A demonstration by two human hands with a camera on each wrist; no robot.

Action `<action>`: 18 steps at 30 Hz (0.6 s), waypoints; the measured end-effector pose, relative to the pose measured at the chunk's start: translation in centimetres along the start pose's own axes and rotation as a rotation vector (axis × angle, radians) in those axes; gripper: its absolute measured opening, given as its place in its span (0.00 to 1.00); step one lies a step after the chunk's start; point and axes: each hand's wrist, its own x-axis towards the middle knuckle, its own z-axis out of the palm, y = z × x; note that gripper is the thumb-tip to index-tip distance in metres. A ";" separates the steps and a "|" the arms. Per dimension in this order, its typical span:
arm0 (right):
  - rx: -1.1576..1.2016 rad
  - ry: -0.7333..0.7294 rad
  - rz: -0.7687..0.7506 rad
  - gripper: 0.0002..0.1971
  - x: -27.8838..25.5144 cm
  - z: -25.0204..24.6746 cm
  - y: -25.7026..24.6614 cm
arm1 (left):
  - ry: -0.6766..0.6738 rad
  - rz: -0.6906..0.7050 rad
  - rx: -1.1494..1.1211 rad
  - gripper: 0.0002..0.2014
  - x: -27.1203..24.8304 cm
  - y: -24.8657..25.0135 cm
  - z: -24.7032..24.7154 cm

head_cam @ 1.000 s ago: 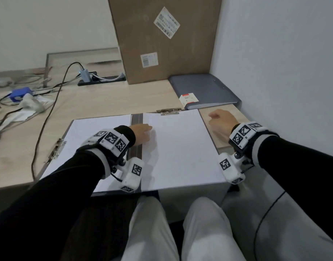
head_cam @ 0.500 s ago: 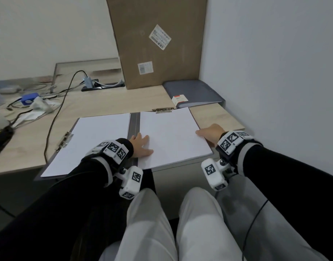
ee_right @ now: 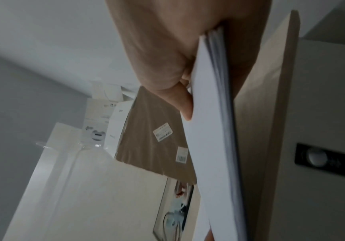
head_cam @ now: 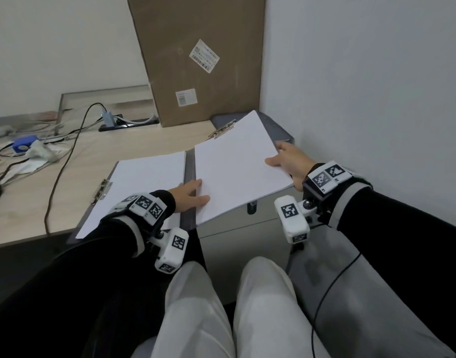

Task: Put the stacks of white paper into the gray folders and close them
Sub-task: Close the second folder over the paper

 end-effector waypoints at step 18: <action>-0.941 0.175 0.168 0.13 5.6 -3.8 -1.6 | 0.476 -0.633 -0.048 0.33 6.0 -4.9 -3.6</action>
